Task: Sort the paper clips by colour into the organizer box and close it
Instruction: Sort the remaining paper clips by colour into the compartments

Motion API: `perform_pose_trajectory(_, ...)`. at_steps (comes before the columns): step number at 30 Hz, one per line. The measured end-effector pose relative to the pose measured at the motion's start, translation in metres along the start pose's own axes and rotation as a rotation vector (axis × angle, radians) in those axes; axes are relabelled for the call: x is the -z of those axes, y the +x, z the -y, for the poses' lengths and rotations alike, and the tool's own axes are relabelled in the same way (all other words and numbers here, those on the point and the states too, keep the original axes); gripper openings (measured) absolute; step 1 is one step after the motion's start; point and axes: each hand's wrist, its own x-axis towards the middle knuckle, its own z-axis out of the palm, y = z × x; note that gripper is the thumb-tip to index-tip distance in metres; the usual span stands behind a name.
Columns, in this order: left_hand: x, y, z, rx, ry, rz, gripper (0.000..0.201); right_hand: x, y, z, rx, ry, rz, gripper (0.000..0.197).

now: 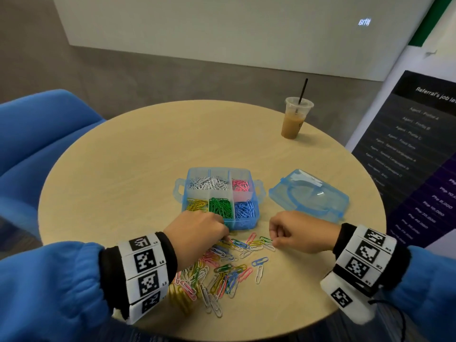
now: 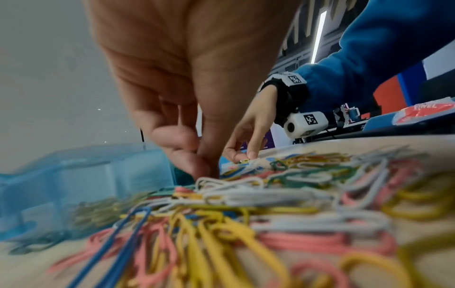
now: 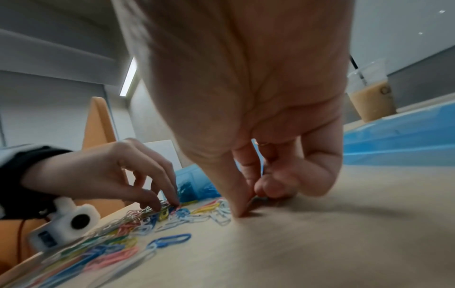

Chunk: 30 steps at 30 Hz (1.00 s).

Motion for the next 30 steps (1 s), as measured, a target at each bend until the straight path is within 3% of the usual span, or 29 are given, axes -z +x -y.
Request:
perform_pose_trajectory(7, -0.007, 0.002, 0.005, 0.031, 0.003, -0.009, 0.023, -0.001, -0.002, 0.007, 0.098, -0.055, -0.033, 0.009)
perform_pose_trajectory(15, -0.013, -0.007, 0.007, 0.027, 0.045, -0.063, 0.007, 0.006, -0.006, 0.008, 0.102, 0.146, -0.105, 0.018)
perform_pose_trajectory(20, -0.008, -0.008, 0.006, 0.039, 0.026, -0.054, 0.009, 0.012, -0.011, 0.01, 0.1, 0.266, -0.036, 0.017)
perform_pose_trajectory(23, 0.003, -0.009, 0.011, 0.087, -0.076, -0.051, 0.005, 0.012, -0.011, 0.009, 0.075, 0.273, -0.014, 0.005)
perform_pose_trajectory(26, 0.013, -0.014, 0.017, 0.145, -0.192, -0.047, 0.006, 0.006, -0.007, 0.01, 0.011, 0.261, -0.073, 0.013)
perform_pose_trajectory(30, 0.016, -0.022, 0.025, 0.188, -0.171, -0.05, 0.012, -0.003, 0.001, 0.012, -0.002, 0.12, -0.116, 0.017)
